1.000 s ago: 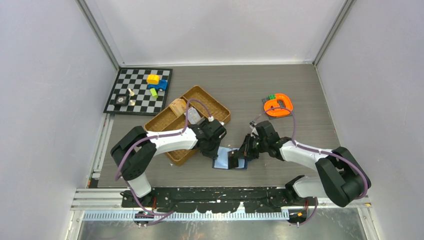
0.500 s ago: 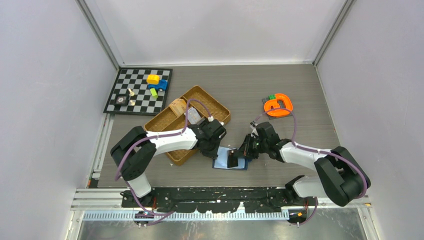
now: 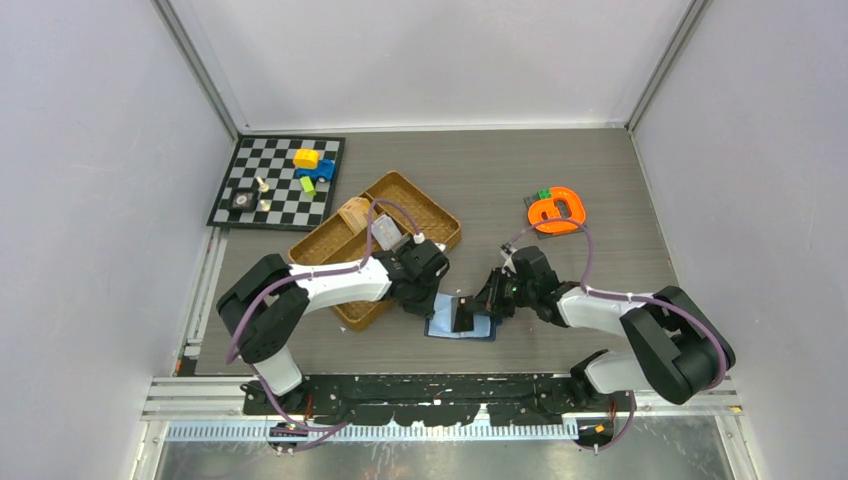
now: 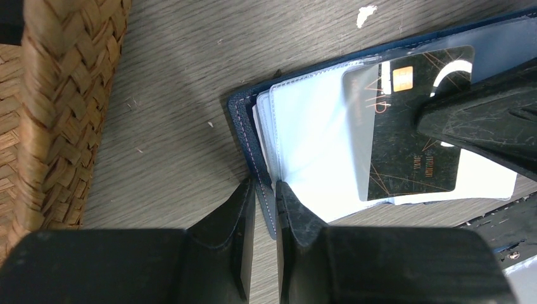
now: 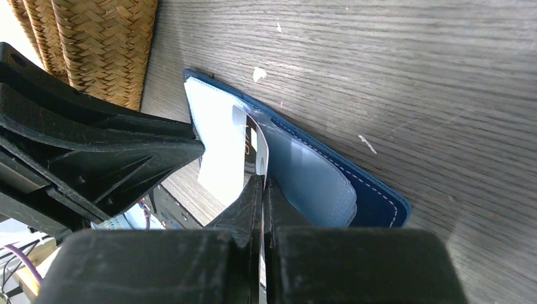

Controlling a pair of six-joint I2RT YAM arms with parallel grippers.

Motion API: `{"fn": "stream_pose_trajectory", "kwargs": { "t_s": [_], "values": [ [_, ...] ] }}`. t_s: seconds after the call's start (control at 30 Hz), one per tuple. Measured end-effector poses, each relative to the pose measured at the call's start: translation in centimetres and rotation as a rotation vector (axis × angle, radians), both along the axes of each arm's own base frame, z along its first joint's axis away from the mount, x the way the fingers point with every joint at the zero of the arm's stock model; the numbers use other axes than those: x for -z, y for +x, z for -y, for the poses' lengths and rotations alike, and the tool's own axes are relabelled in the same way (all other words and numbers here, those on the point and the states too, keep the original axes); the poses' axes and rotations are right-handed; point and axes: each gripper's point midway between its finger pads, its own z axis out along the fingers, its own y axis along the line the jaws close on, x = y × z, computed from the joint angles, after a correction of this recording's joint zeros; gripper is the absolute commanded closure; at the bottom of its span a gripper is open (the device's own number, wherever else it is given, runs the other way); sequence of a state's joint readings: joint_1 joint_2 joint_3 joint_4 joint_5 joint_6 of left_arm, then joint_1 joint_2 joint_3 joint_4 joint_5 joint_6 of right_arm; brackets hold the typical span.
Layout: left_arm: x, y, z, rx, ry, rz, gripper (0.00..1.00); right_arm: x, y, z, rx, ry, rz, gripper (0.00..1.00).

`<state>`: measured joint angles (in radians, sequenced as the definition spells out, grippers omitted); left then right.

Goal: Put the credit cards into the card holder
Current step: Insert the credit card into the card holder.

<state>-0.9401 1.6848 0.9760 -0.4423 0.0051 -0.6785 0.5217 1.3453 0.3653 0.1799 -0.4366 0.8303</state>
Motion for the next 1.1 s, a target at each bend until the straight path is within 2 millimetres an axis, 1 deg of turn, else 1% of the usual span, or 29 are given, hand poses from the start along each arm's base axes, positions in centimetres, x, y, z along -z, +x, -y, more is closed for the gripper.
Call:
{"fn": "stream_pose_trajectory", "kwargs": {
  "t_s": [0.1, 0.3, 0.37, 0.43, 0.6, 0.73, 0.9, 1.1],
  "values": [
    [0.0, -0.1, 0.0, -0.007, -0.014, 0.0, 0.83, 0.0, 0.0, -0.1, 0.003, 0.002, -0.005, 0.87],
    [0.0, -0.1, 0.4, -0.034, -0.043, -0.008, 0.83, 0.2, -0.2, 0.2, 0.024, -0.035, -0.015, 0.61],
    [0.0, -0.2, 0.7, -0.039, -0.061, -0.015, 0.83, -0.3, -0.3, 0.5, 0.032, -0.055, -0.006, 0.55],
    [0.0, -0.4, 1.0, -0.044, -0.078, -0.022, 0.84, -0.6, -0.5, 1.0, 0.042, -0.08, -0.006, 0.52],
    [0.0, -0.5, 1.2, -0.056, -0.095, -0.026, 0.84, -0.8, -1.1, 2.2, 0.069, -0.147, -0.021, 0.49],
    [0.0, -0.5, 1.2, -0.071, -0.108, -0.028, 0.84, -0.7, -1.6, 2.4, 0.071, -0.178, -0.034, 0.52],
    [0.0, -0.6, 1.2, -0.079, -0.124, -0.024, 0.84, -0.5, -2.3, 1.7, 0.051, -0.197, -0.043, 0.55],
    [0.0, -0.7, 1.3, -0.091, -0.138, -0.025, 0.85, -0.4, -2.8, 0.0, 0.012, -0.22, -0.054, 0.58]
  ]
}}
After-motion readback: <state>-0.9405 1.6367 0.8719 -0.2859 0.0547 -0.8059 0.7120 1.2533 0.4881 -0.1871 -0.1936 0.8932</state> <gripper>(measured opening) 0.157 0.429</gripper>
